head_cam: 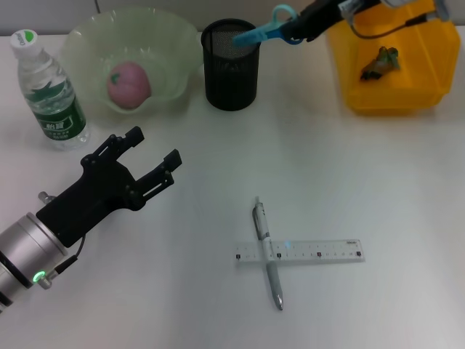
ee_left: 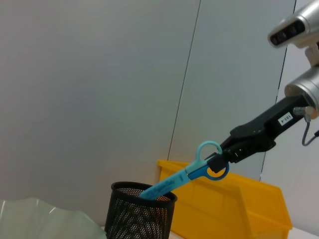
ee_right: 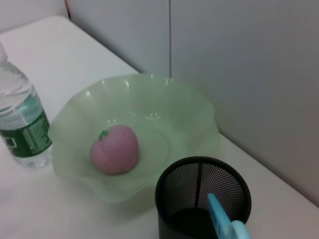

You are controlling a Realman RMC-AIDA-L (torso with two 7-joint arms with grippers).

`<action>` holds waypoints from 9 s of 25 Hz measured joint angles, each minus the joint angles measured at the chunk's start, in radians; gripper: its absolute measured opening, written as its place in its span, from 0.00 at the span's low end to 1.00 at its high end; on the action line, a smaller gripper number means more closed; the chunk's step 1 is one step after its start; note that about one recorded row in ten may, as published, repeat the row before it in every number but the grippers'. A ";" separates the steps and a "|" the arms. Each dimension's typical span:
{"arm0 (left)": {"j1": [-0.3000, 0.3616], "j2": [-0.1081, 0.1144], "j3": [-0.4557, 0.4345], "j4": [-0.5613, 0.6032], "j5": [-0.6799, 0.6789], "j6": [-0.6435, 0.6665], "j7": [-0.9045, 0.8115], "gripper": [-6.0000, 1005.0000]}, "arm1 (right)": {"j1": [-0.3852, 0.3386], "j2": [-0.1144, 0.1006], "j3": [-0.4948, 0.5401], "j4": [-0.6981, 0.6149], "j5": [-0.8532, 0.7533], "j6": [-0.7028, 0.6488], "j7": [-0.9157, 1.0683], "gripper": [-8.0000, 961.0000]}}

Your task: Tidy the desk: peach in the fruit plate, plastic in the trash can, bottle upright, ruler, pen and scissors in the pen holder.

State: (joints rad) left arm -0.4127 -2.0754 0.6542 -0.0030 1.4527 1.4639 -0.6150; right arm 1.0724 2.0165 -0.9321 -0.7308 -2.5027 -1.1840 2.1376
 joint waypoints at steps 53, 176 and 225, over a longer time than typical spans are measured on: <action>-0.008 0.008 0.002 0.067 0.002 -0.018 -0.047 0.84 | -0.318 0.058 -0.087 -0.327 0.465 0.061 -0.093 0.51; 0.042 0.059 0.076 0.420 0.411 0.169 -0.345 0.83 | -0.524 0.068 -0.362 -0.374 0.761 -0.067 -0.849 0.40; 0.015 0.008 -0.015 0.405 0.353 0.247 -0.393 0.81 | -0.385 0.067 -0.533 0.407 1.877 -0.181 -2.060 0.41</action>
State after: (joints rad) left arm -0.3974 -2.0675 0.6390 0.4017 1.8059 1.7111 -1.0082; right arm 0.6874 2.0832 -1.4652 -0.3238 -0.6258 -1.3647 0.0778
